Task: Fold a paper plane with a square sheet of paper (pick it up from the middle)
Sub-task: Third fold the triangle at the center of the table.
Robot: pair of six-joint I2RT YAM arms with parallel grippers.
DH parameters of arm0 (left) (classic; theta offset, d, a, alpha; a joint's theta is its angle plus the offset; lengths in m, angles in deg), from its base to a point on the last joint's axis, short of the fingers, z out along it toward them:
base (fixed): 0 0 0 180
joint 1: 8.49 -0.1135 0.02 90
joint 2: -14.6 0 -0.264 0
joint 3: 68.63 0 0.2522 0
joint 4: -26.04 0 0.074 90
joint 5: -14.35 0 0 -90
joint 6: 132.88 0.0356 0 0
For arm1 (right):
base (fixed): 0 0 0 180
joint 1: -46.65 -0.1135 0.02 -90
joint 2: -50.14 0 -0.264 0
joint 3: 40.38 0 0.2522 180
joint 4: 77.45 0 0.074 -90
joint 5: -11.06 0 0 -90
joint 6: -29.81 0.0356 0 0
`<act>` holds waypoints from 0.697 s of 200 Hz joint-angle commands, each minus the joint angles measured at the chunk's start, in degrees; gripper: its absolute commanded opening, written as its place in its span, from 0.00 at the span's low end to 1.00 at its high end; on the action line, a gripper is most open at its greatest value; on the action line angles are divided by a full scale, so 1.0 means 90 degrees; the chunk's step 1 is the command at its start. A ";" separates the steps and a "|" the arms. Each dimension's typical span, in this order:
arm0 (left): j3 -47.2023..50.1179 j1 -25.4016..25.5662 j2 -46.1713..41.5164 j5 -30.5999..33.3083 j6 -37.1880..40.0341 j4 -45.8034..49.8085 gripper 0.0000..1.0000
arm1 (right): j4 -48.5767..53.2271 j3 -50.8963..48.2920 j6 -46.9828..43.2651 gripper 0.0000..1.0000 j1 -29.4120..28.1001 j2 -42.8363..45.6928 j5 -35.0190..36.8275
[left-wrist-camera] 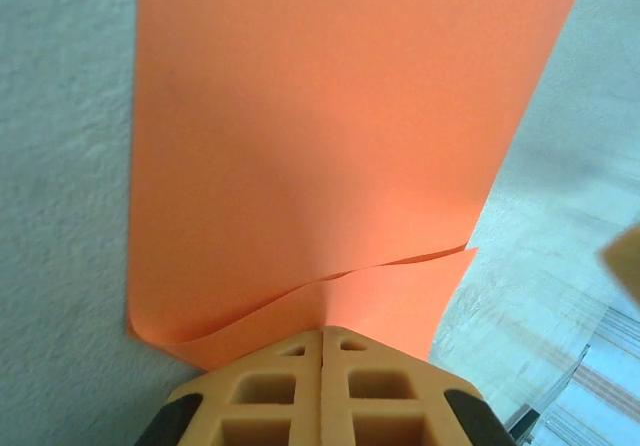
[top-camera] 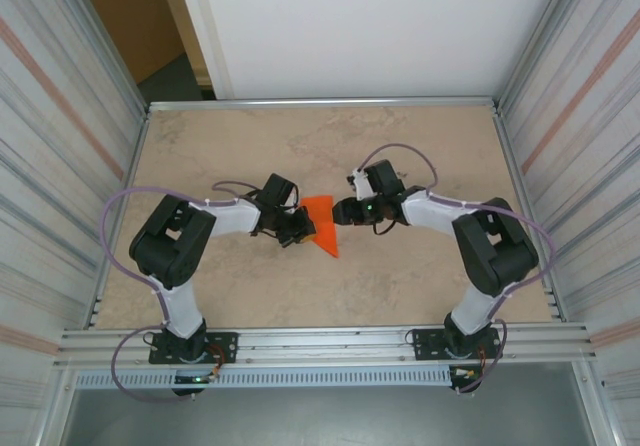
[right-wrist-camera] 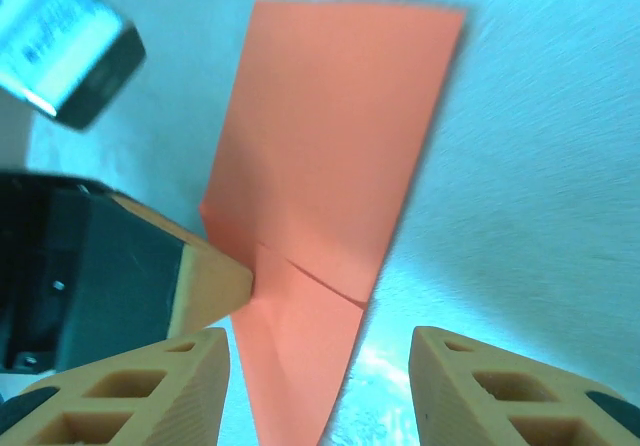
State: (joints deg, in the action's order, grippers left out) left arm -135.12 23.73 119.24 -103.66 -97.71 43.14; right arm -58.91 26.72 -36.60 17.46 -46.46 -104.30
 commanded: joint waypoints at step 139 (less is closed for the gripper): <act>0.0302 -0.0012 0.0327 0.0415 -0.0032 -0.0382 0.03 | 0.0538 0.0413 0.0179 0.14 -0.0163 -0.0628 -0.1902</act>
State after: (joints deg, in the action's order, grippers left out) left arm -134.27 23.73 120.16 -103.44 -98.23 37.30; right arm -55.41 27.53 -34.72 17.03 -49.74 -116.61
